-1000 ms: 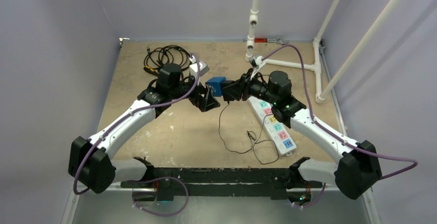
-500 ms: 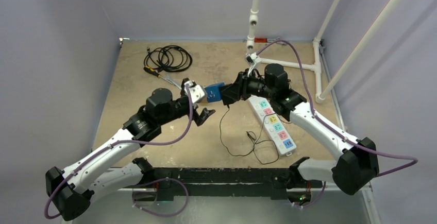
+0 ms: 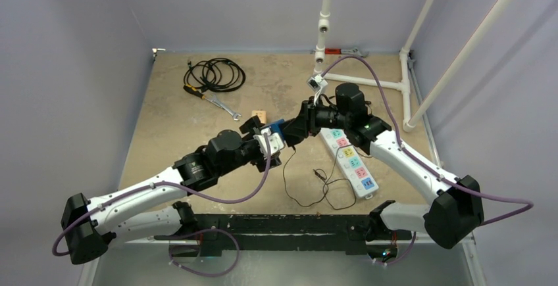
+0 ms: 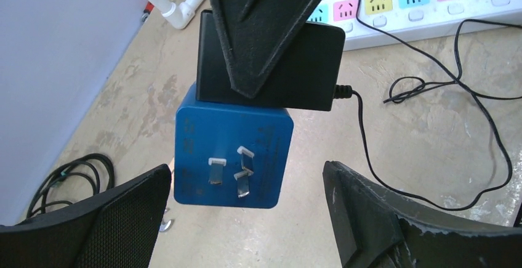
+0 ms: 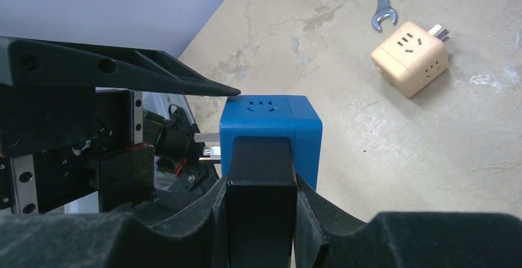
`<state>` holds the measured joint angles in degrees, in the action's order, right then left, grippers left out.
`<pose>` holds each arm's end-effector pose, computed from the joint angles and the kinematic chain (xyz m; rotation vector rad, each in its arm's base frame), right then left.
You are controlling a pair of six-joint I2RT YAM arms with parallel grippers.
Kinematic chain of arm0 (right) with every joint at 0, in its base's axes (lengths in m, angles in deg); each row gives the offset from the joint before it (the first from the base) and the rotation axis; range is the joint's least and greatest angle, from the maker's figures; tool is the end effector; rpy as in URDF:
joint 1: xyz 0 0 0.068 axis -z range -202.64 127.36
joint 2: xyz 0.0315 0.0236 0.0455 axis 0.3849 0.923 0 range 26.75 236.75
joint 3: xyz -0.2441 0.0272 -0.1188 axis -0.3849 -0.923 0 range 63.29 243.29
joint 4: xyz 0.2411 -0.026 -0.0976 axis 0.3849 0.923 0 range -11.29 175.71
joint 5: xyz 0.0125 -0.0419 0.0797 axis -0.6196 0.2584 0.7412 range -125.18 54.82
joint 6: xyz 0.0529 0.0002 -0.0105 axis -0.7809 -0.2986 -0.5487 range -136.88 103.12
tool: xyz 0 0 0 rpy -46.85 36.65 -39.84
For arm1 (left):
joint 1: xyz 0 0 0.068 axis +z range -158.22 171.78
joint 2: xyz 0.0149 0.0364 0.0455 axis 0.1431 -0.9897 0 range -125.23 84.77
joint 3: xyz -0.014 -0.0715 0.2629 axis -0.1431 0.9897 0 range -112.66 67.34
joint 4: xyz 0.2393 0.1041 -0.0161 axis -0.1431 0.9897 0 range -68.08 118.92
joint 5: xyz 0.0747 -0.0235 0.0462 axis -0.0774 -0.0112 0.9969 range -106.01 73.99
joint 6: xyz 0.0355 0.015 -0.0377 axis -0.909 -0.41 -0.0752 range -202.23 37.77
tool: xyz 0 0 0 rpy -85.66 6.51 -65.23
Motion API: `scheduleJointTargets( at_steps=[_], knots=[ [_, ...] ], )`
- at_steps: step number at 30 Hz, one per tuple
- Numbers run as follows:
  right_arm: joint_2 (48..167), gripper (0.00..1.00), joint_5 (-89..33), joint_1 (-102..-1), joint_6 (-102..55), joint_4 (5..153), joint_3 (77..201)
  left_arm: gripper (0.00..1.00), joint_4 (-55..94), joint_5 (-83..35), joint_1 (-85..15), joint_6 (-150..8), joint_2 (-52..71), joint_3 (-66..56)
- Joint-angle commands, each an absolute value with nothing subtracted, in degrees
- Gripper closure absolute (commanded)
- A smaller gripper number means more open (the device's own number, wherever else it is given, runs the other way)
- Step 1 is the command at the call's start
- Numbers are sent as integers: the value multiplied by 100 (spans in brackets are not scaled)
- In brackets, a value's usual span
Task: Pull the plug off the socket
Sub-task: Remove the plug from the socket.
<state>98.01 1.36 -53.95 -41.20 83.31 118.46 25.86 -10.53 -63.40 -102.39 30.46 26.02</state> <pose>0.2309 0.1653 0.3171 -0.5822 1.9845 1.2392 0.1300 -0.1810 0.2995 1.0944 1.5265 -0.3328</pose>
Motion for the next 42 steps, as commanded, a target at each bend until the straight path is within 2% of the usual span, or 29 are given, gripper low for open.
scheduleJointTargets(
  at_steps=[1,5,10,12,14,16,20,22,25,30,38,42],
  knots=[
    [9759,100,523,-5373,-3946,8169,12015,6,2284,-720,-6466,-10458,3039,2700],
    [9797,100,640,-5391,-3786,8276,12062,4,2065,-755,-6468,-10389,2855,2647],
    [9914,100,783,-5449,-3696,8416,12070,6,2152,-1012,-6467,-10226,2560,2542],
    [9911,100,811,-5486,-3679,8427,12059,12,2176,-1036,-6468,-10195,2494,2506],
    [9887,100,807,-5528,-3658,8456,12052,24,2183,-1162,-6469,-10168,2460,2486],
    [9874,100,833,-5561,-3657,8453,12058,31,2183,-1274,-6469,-10142,2376,2470],
    [9854,100,950,-5626,-3674,8426,12094,33,2490,-1258,-6467,-10077,2185,2346],
    [9811,100,1005,-5630,-3674,8414,12094,38,2516,-1249,-6466,-10041,2145,2331],
    [9733,100,932,-5635,-3674,8422,12073,55,2555,-1196,-6465,-10017,2155,2303],
    [9684,100,518,-5630,-3706,8481,12033,99,2511,-1227,-6465,-9989,2278,2341],
    [9682,100,974,-5613,-4200,7768,11607,100,2287,-1319,-6465,-9948,2660,2548],
    [9712,100,953,-5587,-4127,7860,11645,100,2282,-1485,-6465,-9913,2667,2559]
  ],
)
